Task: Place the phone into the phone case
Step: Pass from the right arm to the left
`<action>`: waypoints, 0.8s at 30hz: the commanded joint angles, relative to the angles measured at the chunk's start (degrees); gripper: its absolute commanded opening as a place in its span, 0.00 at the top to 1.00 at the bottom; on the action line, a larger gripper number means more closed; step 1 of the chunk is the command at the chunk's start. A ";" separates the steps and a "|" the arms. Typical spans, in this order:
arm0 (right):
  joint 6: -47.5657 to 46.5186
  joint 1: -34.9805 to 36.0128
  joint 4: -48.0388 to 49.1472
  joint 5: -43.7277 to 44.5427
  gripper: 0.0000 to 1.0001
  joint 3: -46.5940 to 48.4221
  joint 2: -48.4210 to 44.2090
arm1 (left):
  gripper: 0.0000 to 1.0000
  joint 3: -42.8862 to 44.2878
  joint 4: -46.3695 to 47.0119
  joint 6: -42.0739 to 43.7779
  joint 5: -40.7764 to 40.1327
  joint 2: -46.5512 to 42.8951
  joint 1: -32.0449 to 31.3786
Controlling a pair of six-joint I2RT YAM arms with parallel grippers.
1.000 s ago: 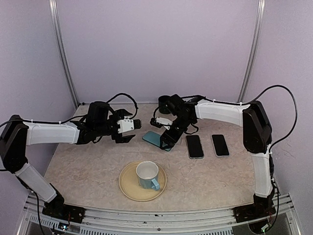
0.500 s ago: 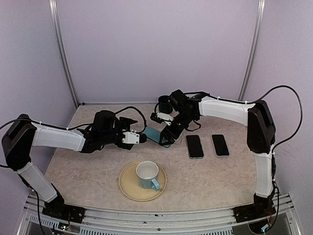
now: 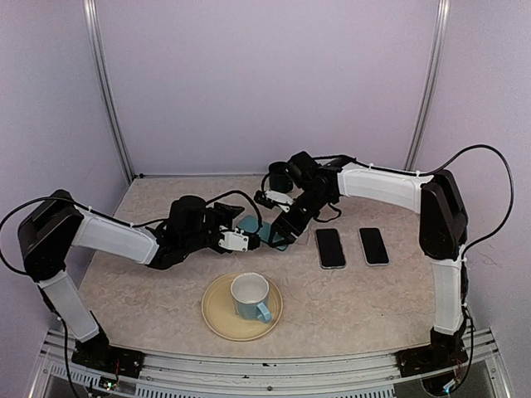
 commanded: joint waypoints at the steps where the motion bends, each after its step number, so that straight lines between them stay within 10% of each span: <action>1: -0.53 -0.47 2.22 -3.64 0.35 0.56 -4.05 | 0.27 -0.03 5.04 2.37 -1.74 1.67 -1.25; 24: -1.89 -0.21 0.92 -5.82 0.35 0.43 -3.33 | 0.87 3.87 3.46 3.72 -4.59 5.55 -3.51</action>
